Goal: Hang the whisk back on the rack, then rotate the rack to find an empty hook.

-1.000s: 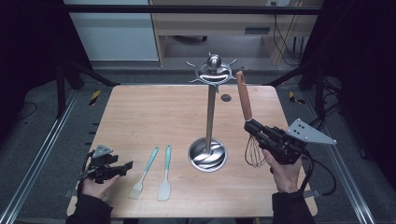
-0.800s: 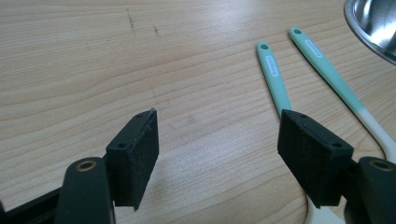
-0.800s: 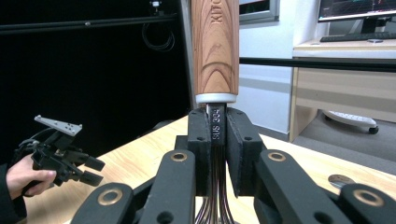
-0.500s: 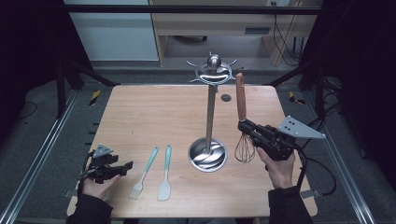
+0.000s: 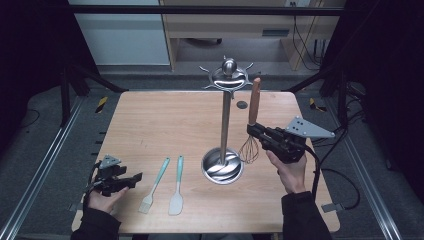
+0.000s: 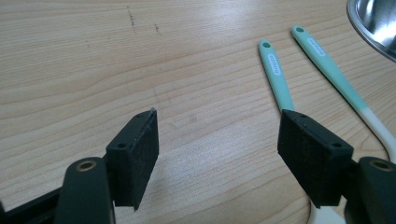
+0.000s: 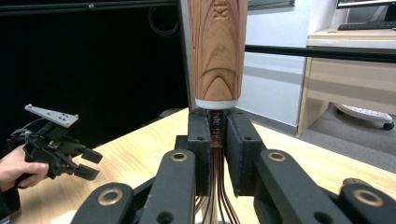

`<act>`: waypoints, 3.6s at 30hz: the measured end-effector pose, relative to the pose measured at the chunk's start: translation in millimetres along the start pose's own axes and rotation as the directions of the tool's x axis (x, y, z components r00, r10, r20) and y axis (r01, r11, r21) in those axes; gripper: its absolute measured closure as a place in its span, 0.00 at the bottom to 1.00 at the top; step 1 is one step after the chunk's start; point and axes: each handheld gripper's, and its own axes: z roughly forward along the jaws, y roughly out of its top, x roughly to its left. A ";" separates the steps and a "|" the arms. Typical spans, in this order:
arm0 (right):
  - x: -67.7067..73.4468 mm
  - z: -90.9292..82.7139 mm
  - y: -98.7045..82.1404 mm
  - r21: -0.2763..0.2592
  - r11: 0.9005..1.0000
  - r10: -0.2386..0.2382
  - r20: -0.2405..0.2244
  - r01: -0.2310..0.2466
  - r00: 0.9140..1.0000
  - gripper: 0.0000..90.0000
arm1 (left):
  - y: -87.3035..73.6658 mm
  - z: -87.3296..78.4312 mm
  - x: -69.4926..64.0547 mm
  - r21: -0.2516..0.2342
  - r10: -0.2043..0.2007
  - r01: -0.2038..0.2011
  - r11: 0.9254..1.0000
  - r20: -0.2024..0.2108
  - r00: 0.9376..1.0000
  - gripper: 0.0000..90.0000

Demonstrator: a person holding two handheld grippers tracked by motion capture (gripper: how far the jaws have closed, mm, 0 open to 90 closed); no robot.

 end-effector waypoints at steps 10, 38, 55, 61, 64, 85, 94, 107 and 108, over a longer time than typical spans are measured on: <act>-1.5 3.4 4.7 0.025 1.000 -0.013 0.006 0.013 1.000 0.90 | 0.0 0.3 -0.3 0.002 0.001 -0.001 1.000 -0.001 1.000 0.32; -2.8 15.0 3.0 0.073 0.997 -0.012 -0.030 0.014 0.999 0.88 | -0.1 0.8 -0.3 0.007 0.003 -0.003 1.000 -0.001 1.000 0.32; 1.1 -5.6 5.7 0.036 0.998 -0.055 0.103 0.052 0.993 0.84 | 0.0 -0.9 -0.6 0.005 0.008 -0.008 1.000 -0.003 1.000 0.32; 3.1 -17.3 5.5 0.039 0.997 -0.078 0.179 0.072 0.981 0.93 | 0.1 -0.3 -0.8 0.004 0.004 -0.004 1.000 0.003 1.000 0.32; 3.1 -23.0 8.5 0.013 0.999 -0.052 0.200 0.051 0.979 1.00 | 0.0 0.1 -0.9 0.003 0.004 -0.004 1.000 0.006 1.000 0.32; 14.1 -19.1 54.6 -0.072 0.995 -0.045 0.258 0.065 0.965 1.00 | 0.1 0.6 -1.7 0.003 0.004 -0.004 1.000 0.001 1.000 0.32; 15.6 -14.2 66.0 -0.076 0.994 -0.052 0.267 0.075 0.962 1.00 | -0.4 0.8 -2.3 0.006 0.003 -0.003 1.000 -0.004 1.000 0.32; 15.8 -12.5 93.8 -0.088 0.992 -0.058 0.289 0.087 0.956 1.00 | -0.3 1.2 -1.5 0.011 0.007 -0.007 1.000 -0.013 1.000 0.33; 15.4 -12.4 95.1 -0.089 0.992 -0.057 0.288 0.086 0.956 1.00 | -0.3 1.2 -1.8 0.010 0.006 -0.006 1.000 -0.013 1.000 0.33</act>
